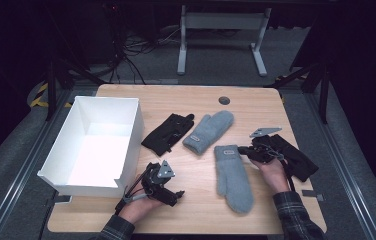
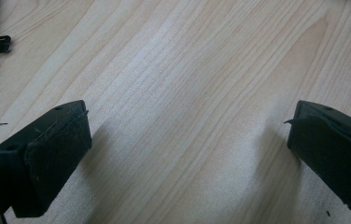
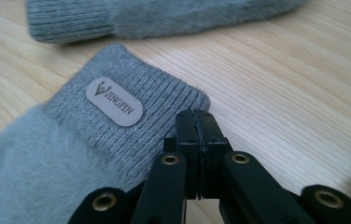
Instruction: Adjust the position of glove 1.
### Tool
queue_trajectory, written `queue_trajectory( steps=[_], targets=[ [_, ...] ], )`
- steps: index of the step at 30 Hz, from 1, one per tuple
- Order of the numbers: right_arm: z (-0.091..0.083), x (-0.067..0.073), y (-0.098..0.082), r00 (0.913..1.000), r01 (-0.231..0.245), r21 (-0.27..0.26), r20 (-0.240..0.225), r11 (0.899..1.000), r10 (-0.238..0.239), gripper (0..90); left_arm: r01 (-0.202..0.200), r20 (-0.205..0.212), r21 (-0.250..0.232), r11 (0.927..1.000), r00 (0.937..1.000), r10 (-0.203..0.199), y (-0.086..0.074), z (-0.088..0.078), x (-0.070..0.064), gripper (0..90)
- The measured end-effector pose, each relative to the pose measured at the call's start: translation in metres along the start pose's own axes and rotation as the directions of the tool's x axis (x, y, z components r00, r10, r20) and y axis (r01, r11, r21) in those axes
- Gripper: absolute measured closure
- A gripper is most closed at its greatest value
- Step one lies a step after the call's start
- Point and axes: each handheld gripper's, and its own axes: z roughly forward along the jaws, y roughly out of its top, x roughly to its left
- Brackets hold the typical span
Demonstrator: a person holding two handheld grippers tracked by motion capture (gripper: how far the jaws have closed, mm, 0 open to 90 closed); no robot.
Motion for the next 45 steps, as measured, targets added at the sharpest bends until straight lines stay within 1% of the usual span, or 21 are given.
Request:
queue_trajectory(
  steps=[5, 11, 16, 20, 21, 22, 24, 25, 26, 27, 28, 33, 34, 35, 37, 38, 39, 40, 41, 44, 45],
  targets=[
    [0.008, 0.013, 0.005, 0.9983, 0.038, 0.003, -0.044, 0.999, -0.038, 90.0, 0.0, -0.001, 0.0, 1.0, 1.0, 0.0, 0.0, 0.0, 0.0, 0.1],
    [0.016, 0.031, 0.012, 0.9899, 0.099, 0.004, -0.103, 0.995, -0.098, 90.0, -0.001, -0.001, 0.0, 1.0, 1.0, 0.001, 0.0, 0.0, 0.0, 0.1],
    [0.021, 0.044, 0.016, 0.9788, 0.143, 0.001, -0.148, 0.99, -0.142, 90.0, -0.003, 0.0, -0.001, 1.0, 1.0, 0.003, 0.0, 0.001, 0.0, 0.1],
    [0.024, 0.056, 0.02, 0.9668, 0.178, -0.003, -0.186, 0.984, -0.176, 90.0, -0.003, 0.0, -0.001, 1.0, 1.0, 0.003, 0.0, 0.001, 0.0, 0.1],
    [0.024, 0.056, 0.02, 0.9668, 0.178, -0.003, -0.186, 0.984, -0.176, 90.0, -0.002, 0.0, -0.001, 1.0, 1.0, 0.002, 0.0, 0.001, 0.0, 0.1],
    [0.025, 0.063, 0.022, 0.9597, 0.197, -0.002, -0.204, 0.98, -0.194, 90.0, -0.001, 0.0, -0.001, 1.0, 1.0, 0.001, 0.0, 0.001, 0.0, 0.1],
    [0.027, 0.069, 0.024, 0.9535, 0.213, -0.002, -0.217, 0.977, -0.209, 90.0, -0.002, 0.0, -0.001, 1.0, 1.0, 0.002, 0.0, 0.001, 0.0, 0.1],
    [0.027, 0.069, 0.024, 0.9535, 0.213, -0.002, -0.217, 0.977, -0.209, 90.0, -0.002, 0.0, -0.001, 1.0, 1.0, 0.002, 0.0, 0.001, 0.0, 0.1],
    [0.027, 0.074, 0.025, 0.9483, 0.22, -0.007, -0.233, 0.976, -0.215, 90.0, -0.002, 0.001, -0.001, 1.0, 1.0, 0.002, 0.0, 0.001, 0.0, 0.1],
    [0.027, 0.074, 0.025, 0.9483, 0.22, -0.007, -0.233, 0.976, -0.215, 90.0, -0.003, 0.001, 0.0, 1.0, 1.0, 0.003, 0.001, 0.0, 0.0, 0.1],
    [0.026, 0.077, 0.026, 0.9453, 0.223, -0.013, -0.241, 0.975, -0.22, 90.0, -0.003, 0.001, 0.0, 1.0, 1.0, 0.003, 0.001, 0.001, 0.0, 0.0],
    [0.019, 0.077, 0.026, 0.9504, 0.217, -0.024, -0.223, 0.976, -0.216, 90.0, -0.001, 0.001, 0.002, 1.0, 1.0, 0.001, 0.001, 0.0, 0.0, 0.9],
    [0.011, 0.075, 0.025, 0.9546, 0.205, -0.034, -0.213, 0.978, -0.208, 90.0, 0.003, -0.003, 0.012, 0.9999, 1.0, -0.003, 0.003, -0.001, 0.0, 5.2],
    [0.011, 0.075, 0.025, 0.9546, 0.205, -0.034, -0.213, 0.978, -0.208, 90.0, 0.007, -0.005, 0.02, 0.9998, 1.0, -0.007, 0.004, -0.003, 0.0, 5.2],
    [0.004, 0.072, 0.024, 0.9587, 0.198, -0.039, -0.2, 0.979, -0.202, 90.0, 0.014, -0.012, 0.034, 0.9993, 0.9998, -0.013, 0.008, -0.006, -0.001, 19.4],
    [-0.001, 0.071, 0.022, 0.9609, 0.194, -0.044, -0.193, 0.98, -0.199, 90.0, 0.017, -0.018, 0.037, 0.9991, 0.9997, -0.017, 0.009, -0.007, -0.001, 24.5],
    [-0.005, 0.069, 0.02, 0.9629, 0.189, -0.047, -0.187, 0.981, -0.195, 90.0, 0.015, -0.011, 0.051, 0.9986, 0.9998, -0.015, 0.01, -0.008, 0.0, 29.1],
    [-0.008, 0.069, 0.019, 0.9644, 0.185, -0.047, -0.184, 0.982, -0.19, 90.0, 0.02, -0.02, 0.044, 0.9988, 0.9996, -0.019, 0.012, -0.009, -0.001, 36.2],
    [-0.013, 0.067, 0.016, 0.9668, 0.182, -0.049, -0.174, 0.982, -0.187, 90.0, 0.022, -0.018, 0.047, 0.9986, 0.9996, -0.021, 0.014, -0.01, -0.001, 45.5],
    [-0.025, 0.063, 0.007, 0.9709, 0.168, -0.048, -0.165, 0.985, -0.173, 90.0, 0.043, 0.009, 0.032, 0.9985, 0.999, -0.044, 0.023, -0.014, 0.001, 66.9],
    [-0.029, 0.062, 0.003, 0.9723, 0.163, -0.047, -0.162, 0.985, -0.169, 90.0, 0.039, 0.019, 0.011, 0.9992, 0.9991, -0.039, 0.03, -0.016, 0.001, 75.6]
  ],
)
